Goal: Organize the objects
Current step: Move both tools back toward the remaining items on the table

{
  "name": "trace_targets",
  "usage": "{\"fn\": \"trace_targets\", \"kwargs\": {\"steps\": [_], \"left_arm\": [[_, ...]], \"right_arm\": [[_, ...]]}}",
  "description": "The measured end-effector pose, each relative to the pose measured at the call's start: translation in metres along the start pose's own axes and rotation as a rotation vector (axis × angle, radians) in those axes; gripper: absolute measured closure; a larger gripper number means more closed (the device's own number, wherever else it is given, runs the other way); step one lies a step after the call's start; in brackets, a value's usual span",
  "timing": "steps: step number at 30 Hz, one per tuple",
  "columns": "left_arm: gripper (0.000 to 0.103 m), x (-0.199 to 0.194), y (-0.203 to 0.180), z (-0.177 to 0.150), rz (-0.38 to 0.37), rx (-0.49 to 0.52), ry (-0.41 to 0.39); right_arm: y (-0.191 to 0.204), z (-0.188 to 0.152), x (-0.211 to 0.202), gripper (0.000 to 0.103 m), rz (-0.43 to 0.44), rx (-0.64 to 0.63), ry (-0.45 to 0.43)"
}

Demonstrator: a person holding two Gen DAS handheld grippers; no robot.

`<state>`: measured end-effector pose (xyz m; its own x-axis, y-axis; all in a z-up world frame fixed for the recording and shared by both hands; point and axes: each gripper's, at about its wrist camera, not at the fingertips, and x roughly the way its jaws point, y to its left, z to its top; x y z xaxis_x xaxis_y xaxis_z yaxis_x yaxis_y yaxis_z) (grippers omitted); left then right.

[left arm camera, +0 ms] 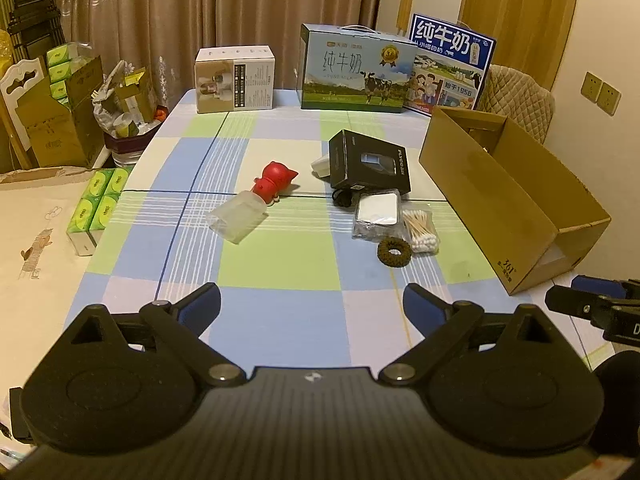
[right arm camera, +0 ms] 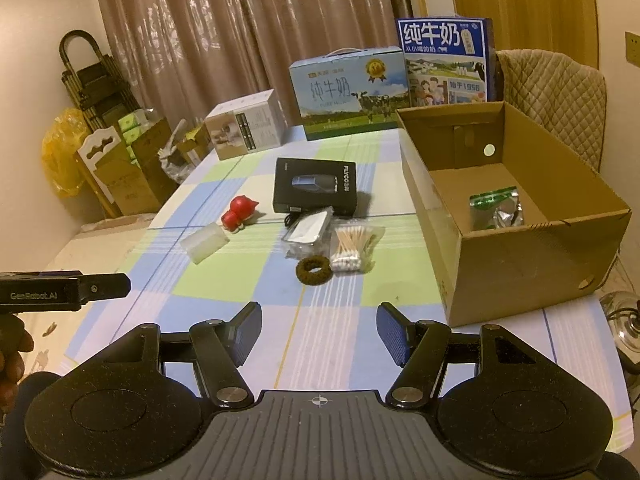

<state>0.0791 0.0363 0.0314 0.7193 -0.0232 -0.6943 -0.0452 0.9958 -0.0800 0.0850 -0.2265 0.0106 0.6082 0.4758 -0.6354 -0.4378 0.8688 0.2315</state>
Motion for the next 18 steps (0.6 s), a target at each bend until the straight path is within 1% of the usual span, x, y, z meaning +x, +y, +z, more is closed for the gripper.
{"fn": "trace_targets", "kwargs": {"steps": [7,8,18], "left_arm": [[0.007,0.003,0.003,0.002,0.008,-0.002,-0.001],[0.006,0.003,0.004,0.002,-0.002,0.012,-0.002],[0.006,0.016,0.014,0.011,-0.005,0.032,0.007]], "right_arm": [[0.001,0.004,0.007,0.042,-0.007,-0.008,0.009],[0.001,0.004,0.008,0.042,-0.008,-0.010,0.010],[0.006,0.013,0.025,0.042,-0.006,-0.034,0.004]]}}
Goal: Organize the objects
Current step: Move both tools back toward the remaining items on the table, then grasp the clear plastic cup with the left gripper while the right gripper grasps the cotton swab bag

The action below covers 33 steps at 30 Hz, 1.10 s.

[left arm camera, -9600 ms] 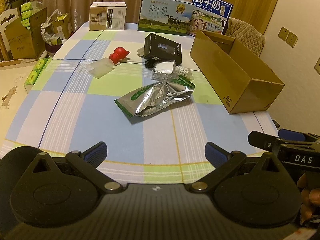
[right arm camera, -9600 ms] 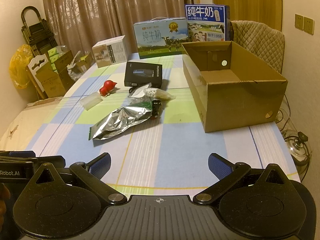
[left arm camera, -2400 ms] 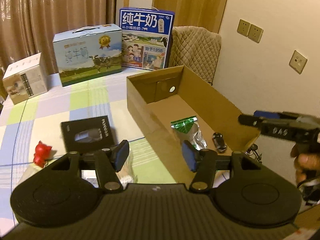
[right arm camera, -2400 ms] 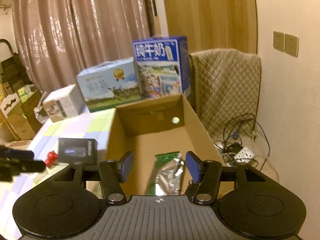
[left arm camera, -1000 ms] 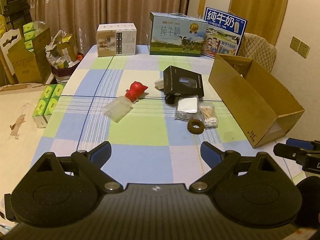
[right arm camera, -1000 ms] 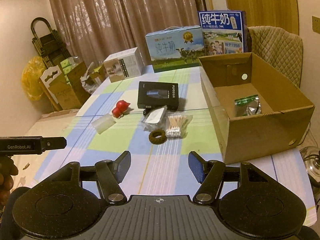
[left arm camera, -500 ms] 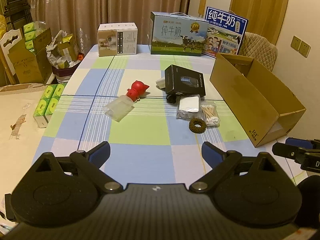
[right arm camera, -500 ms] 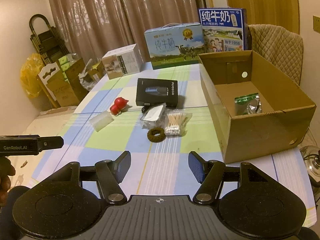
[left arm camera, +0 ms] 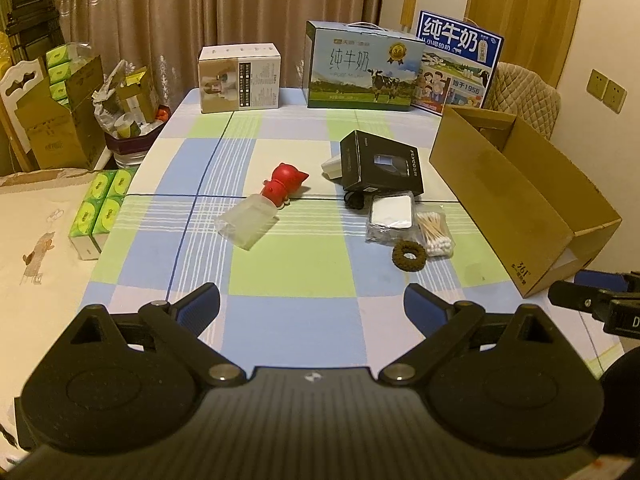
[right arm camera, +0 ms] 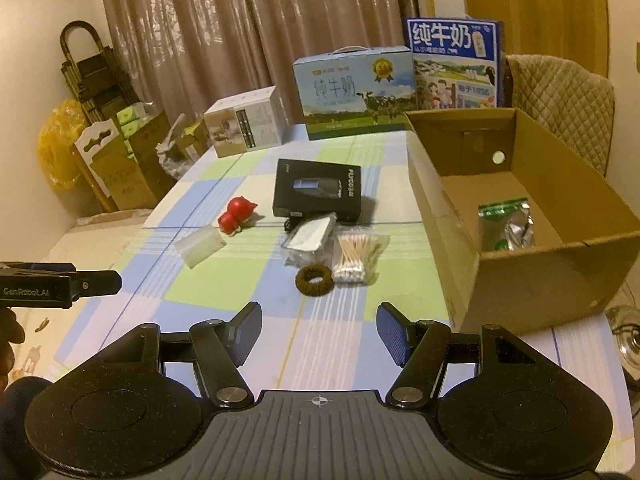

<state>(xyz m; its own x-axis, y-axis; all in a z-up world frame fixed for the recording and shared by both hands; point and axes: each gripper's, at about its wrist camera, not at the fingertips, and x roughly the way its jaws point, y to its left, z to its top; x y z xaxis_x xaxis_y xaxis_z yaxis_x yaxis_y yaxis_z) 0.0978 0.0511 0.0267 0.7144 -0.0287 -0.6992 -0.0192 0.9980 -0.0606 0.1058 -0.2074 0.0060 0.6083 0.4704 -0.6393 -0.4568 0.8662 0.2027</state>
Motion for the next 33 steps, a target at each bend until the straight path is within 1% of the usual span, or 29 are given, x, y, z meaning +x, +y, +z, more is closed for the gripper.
{"fn": "trace_targets", "kwargs": {"steps": [7,14,19,20,23,24,27,30,33], "left_arm": [[0.006,0.020,0.013,0.014,0.005,0.039,0.006],[0.006,0.059,0.037,0.029,0.015,0.050,0.035],[0.006,0.092,0.048,0.041,0.049,0.090,0.047],[0.006,0.097,0.049,0.043,0.050,0.098,0.047],[0.006,0.118,0.049,0.049,0.049,0.111,0.047],[0.006,0.124,0.048,0.049,0.048,0.112,0.046],[0.006,0.143,0.047,0.052,0.040,0.118,0.055],[0.006,0.157,0.048,0.059,0.048,0.143,0.061],[0.006,0.169,0.051,0.068,0.031,0.157,0.070]], "right_arm": [[0.004,0.013,0.031,0.042,0.005,-0.037,0.006],[-0.005,0.025,0.075,0.042,0.001,-0.068,0.031],[-0.016,0.033,0.111,0.043,-0.024,-0.061,0.046],[-0.019,0.035,0.118,0.044,-0.030,-0.056,0.049],[-0.023,0.039,0.138,0.055,-0.040,-0.058,0.065],[-0.023,0.040,0.144,0.056,-0.041,-0.060,0.075],[-0.024,0.040,0.158,0.057,-0.042,-0.070,0.098],[-0.024,0.042,0.175,0.057,-0.052,-0.083,0.120],[-0.027,0.044,0.192,0.057,-0.072,-0.090,0.142]]}}
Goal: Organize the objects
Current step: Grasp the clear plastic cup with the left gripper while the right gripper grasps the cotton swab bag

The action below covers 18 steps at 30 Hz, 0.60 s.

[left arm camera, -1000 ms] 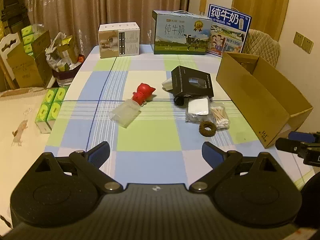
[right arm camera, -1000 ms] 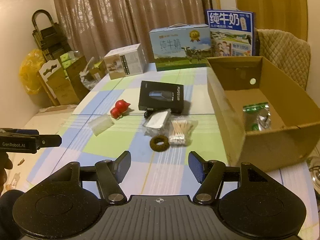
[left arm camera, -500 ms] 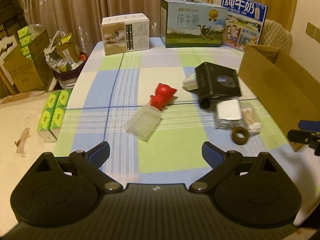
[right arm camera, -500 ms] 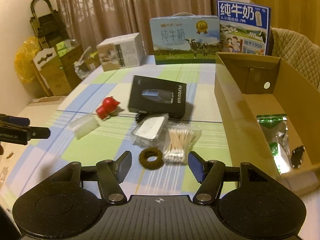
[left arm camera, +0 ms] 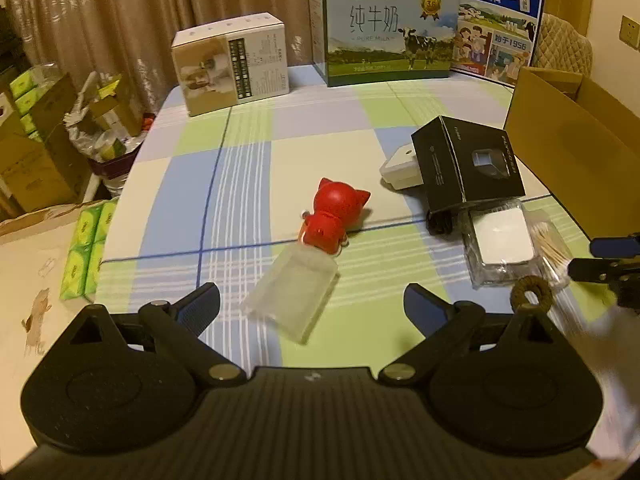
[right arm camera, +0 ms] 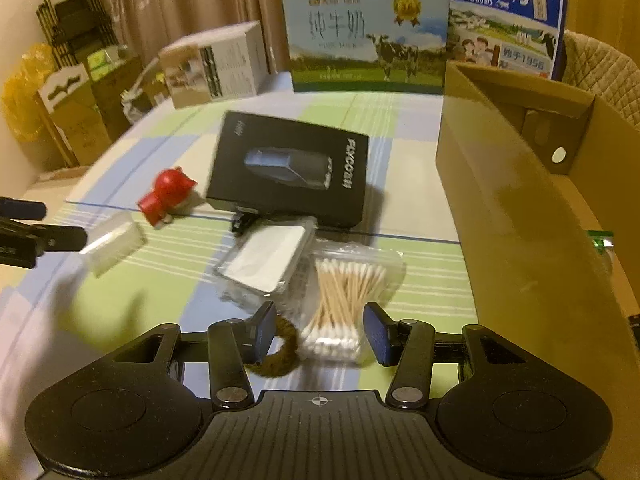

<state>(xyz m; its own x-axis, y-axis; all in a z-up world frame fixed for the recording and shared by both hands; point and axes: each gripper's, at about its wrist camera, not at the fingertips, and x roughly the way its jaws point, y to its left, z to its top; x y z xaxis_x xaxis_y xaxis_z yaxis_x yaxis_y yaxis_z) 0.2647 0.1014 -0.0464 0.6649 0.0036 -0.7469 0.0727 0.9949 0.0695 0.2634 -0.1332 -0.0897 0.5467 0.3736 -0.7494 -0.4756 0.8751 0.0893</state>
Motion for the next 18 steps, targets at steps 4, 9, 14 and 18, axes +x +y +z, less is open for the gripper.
{"fn": "trace_targets", "kwargs": {"steps": [4,9,14,18], "left_arm": [[0.007,0.021,0.008,-0.001,-0.027,-0.016,0.036],[0.007,0.038,0.010,-0.006,-0.048,0.007,0.088],[0.007,0.050,0.016,-0.002,-0.044,0.020,0.087],[0.007,0.061,0.022,-0.001,-0.027,0.046,0.101]], "right_arm": [[-0.004,0.004,0.018,0.057,-0.031,-0.006,0.029],[-0.009,0.007,0.035,0.057,-0.026,0.016,0.058],[-0.014,0.006,0.043,0.076,-0.035,0.054,0.083],[-0.013,0.008,0.039,0.082,-0.044,0.064,0.079]]}}
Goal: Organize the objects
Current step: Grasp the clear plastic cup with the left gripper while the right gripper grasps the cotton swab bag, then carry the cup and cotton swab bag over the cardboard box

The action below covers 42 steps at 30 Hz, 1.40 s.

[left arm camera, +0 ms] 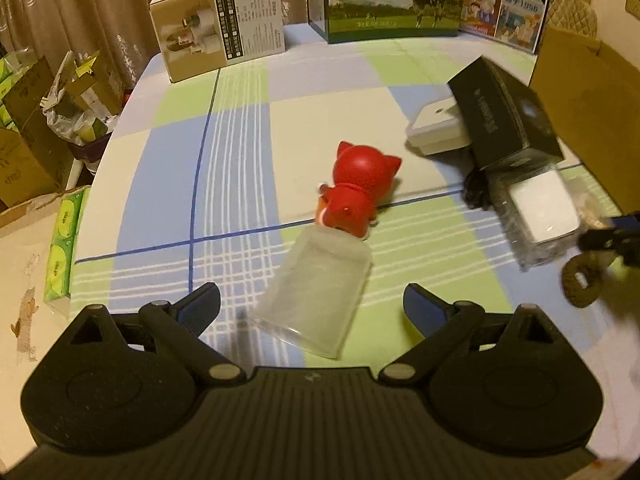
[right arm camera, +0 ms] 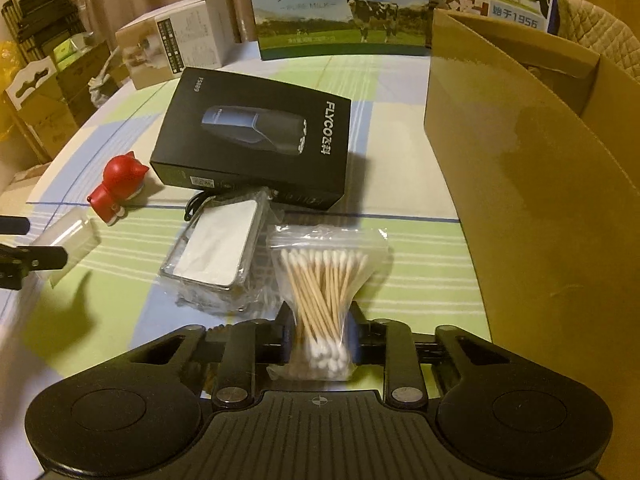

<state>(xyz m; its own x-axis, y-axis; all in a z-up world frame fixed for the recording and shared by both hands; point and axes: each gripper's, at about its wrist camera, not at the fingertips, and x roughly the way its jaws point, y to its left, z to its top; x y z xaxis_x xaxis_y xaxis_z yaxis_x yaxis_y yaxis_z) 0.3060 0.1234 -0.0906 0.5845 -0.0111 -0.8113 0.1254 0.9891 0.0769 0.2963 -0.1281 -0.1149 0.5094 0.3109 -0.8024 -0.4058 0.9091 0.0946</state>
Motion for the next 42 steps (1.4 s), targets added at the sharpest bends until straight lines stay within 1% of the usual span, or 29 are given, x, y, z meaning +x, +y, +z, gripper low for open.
{"fn": "trace_targets", "kwargs": {"steps": [3,6,8,10,16,20,25,29,32,37,42], "left_arm": [[0.009,0.008,0.003,0.003,-0.007,0.013,0.007],[0.015,0.013,0.004,0.006,-0.018,0.030,0.011],[0.022,0.015,0.005,0.008,-0.023,0.037,0.012],[0.027,0.016,0.006,0.008,-0.032,0.027,0.018],[0.041,0.020,0.008,0.006,-0.051,0.020,0.044],[0.051,0.022,0.008,0.002,-0.041,0.026,0.064],[0.054,0.011,0.005,-0.002,-0.039,0.016,0.068],[0.057,-0.007,0.000,-0.004,-0.065,-0.022,0.061],[0.057,-0.020,-0.011,-0.008,-0.073,-0.006,0.055],[0.057,-0.034,-0.035,-0.024,-0.103,0.013,0.083],[0.057,-0.056,-0.060,-0.044,-0.152,-0.004,0.073]], "right_arm": [[0.002,-0.002,-0.006,0.082,-0.007,0.002,-0.012],[0.004,-0.004,-0.013,0.082,-0.022,-0.010,-0.034],[0.004,-0.005,-0.018,0.082,-0.025,-0.015,-0.043],[0.005,-0.006,-0.020,0.082,-0.025,-0.020,-0.049],[0.003,-0.008,-0.028,0.082,-0.012,-0.002,-0.057],[0.005,-0.011,-0.036,0.083,-0.007,-0.006,-0.071],[0.009,-0.020,-0.049,0.083,-0.001,-0.013,-0.077],[0.012,-0.028,-0.068,0.083,0.009,-0.010,-0.098],[0.014,-0.036,-0.082,0.083,0.012,-0.012,-0.102],[0.016,-0.051,-0.104,0.083,0.025,-0.004,-0.106],[0.019,-0.061,-0.125,0.083,0.036,-0.006,-0.122]]}}
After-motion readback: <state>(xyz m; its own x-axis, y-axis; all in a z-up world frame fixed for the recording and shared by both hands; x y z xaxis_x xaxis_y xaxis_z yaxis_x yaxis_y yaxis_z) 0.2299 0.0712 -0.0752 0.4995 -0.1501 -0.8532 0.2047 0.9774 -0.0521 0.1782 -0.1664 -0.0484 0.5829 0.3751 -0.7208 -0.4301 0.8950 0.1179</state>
